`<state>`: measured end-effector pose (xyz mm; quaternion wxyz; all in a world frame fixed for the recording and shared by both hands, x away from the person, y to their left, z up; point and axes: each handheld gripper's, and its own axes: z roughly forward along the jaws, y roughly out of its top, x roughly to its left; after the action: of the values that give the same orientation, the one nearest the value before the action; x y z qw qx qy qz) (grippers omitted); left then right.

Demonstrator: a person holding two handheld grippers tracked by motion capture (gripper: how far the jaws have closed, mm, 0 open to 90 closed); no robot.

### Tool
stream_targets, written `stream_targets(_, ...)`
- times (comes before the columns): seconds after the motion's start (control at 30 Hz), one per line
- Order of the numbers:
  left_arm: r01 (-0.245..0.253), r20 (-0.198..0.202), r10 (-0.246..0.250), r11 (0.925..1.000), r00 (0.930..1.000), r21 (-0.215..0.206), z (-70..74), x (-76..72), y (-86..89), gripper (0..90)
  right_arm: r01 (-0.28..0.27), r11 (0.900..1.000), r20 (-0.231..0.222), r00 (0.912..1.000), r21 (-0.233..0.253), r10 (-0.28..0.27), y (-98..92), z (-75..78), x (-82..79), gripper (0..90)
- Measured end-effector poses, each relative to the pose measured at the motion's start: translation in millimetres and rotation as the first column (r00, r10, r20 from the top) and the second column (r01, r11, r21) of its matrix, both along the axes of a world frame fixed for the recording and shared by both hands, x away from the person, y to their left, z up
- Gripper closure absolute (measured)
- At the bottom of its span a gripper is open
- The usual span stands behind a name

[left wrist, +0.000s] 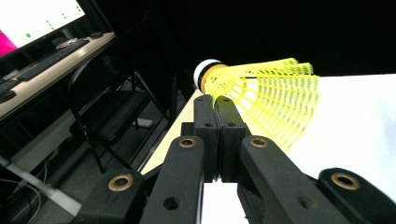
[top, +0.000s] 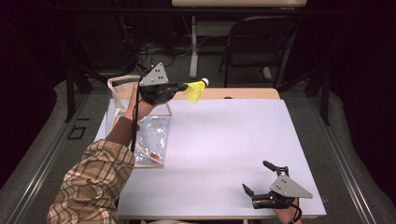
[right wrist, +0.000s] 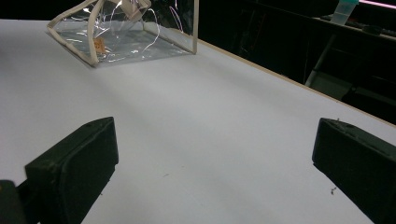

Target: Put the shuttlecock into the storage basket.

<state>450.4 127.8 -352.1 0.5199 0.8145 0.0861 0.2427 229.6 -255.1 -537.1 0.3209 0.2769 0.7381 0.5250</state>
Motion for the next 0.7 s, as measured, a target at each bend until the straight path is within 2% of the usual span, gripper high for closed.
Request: stream_targets(0.7,-0.058,0.014,0.058,0.9981,0.9982,-0.022,8.6,-0.2,27.8,89.7,0.001,1.0,-0.002,1.0,-0.004,-0.001,-0.2,0.0,0.3,0.0)
